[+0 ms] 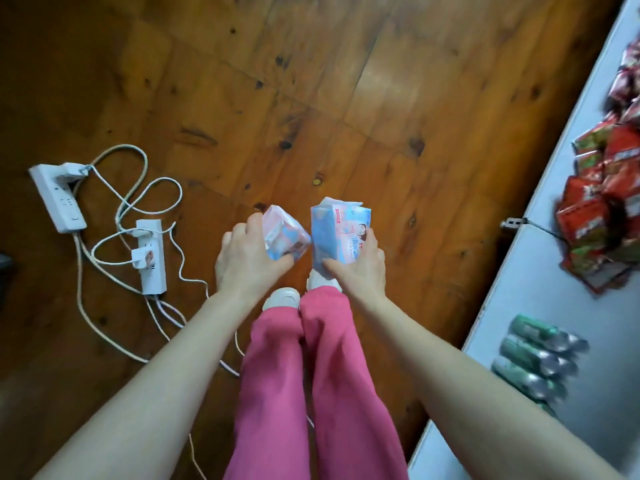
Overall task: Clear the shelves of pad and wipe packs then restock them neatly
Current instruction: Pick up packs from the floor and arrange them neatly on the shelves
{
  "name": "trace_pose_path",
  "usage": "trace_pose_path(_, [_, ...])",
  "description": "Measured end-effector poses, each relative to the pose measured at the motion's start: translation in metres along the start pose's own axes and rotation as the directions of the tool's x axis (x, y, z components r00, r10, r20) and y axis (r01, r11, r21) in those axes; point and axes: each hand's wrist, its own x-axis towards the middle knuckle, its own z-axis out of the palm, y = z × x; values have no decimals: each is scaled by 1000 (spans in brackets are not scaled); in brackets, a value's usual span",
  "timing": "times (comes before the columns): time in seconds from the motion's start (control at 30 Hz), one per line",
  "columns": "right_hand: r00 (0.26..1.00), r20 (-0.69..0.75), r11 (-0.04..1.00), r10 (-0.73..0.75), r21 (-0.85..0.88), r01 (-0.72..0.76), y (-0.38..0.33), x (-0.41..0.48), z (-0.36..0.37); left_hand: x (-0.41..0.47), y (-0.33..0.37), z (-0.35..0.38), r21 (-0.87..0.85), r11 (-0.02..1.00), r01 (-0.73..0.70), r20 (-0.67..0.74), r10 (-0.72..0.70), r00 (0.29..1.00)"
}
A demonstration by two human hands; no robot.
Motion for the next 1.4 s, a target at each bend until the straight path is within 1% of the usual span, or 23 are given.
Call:
trace_pose_path(0.1, [997, -56, 994, -50, 94, 55, -14, -43, -50, -30, 30, -46, -15, 995, -102, -20, 102, 995])
trace_pose_path(0.2, [984, -151, 966, -90, 228, 124, -25, -90, -101, -60, 62, -90, -8, 976, -217, -70, 216, 974])
trace_pose_path(0.3, [975, -201, 919, -91, 360, 160, -31, -141, -144, -95, 92, -128, -12, 945, -326, -107, 323, 940])
trace_pose_path(0.43, [957, -280, 877, -72, 439, 195, -24, -206, -200, -145, 132, -159, -38, 896, -442, -96, 437, 894])
trace_pose_path(0.57, [922, -387, 820, -20, 522, 237, 5, -263, -262, -198, 188, -170, -49, 821, -569, -56, 567, 822])
trace_pose_path(0.63, [898, -440, 787, 24, 562, 254, 28, -291, -289, -226, 223, -171, -42, 767, -640, -15, 640, 768])
trace_pose_path(0.7, [868, -491, 759, 74, 592, 270, 54, -319, -315, -260, 264, -171, -37, 690, -723, 25, 724, 690])
trace_pose_path(0.8, [813, -564, 711, 143, 630, 312, 96, -366, -355, -324, 326, -165, -68, 550, -832, 67, 835, 546])
trace_pose_path(0.83, [793, -586, 693, 165, 641, 330, 111, -382, -367, -344, 342, -159, -78, 513, -855, 76, 858, 508])
trace_pose_path(0.97, [698, -674, 653, 242, 645, 397, 181, -450, -411, -425, 392, -126, -211, 312, -926, 43, 950, 310])
trace_pose_path(1.03, [645, -717, 643, 265, 630, 436, 212, -484, -430, -466, 411, -110, -246, 223, -943, 19, 974, 225])
trace_pose_path(1.07, [610, -742, 638, 277, 617, 461, 225, -501, -439, -486, 418, -102, -253, 192, -948, 15, 981, 194])
trace_pose_path(1.13, [531, -790, 636, 305, 584, 504, 249, -530, -450, -520, 431, -87, -272, 143, -952, 10, 989, 145])
trace_pose_path(1.23, [434, -834, 651, 341, 543, 531, 285, -565, -455, -562, 446, -64, -305, 122, -944, 65, 992, 107])
trace_pose_path(1.3, [396, -830, 648, 393, 555, 521, 307, -581, -453, -585, 454, -49, -346, 140, -928, 122, 987, 103])
trace_pose_path(1.4, [332, -798, 614, 503, 600, 513, 336, -604, -446, -613, 463, -25, -432, 188, -882, 219, 971, 100])
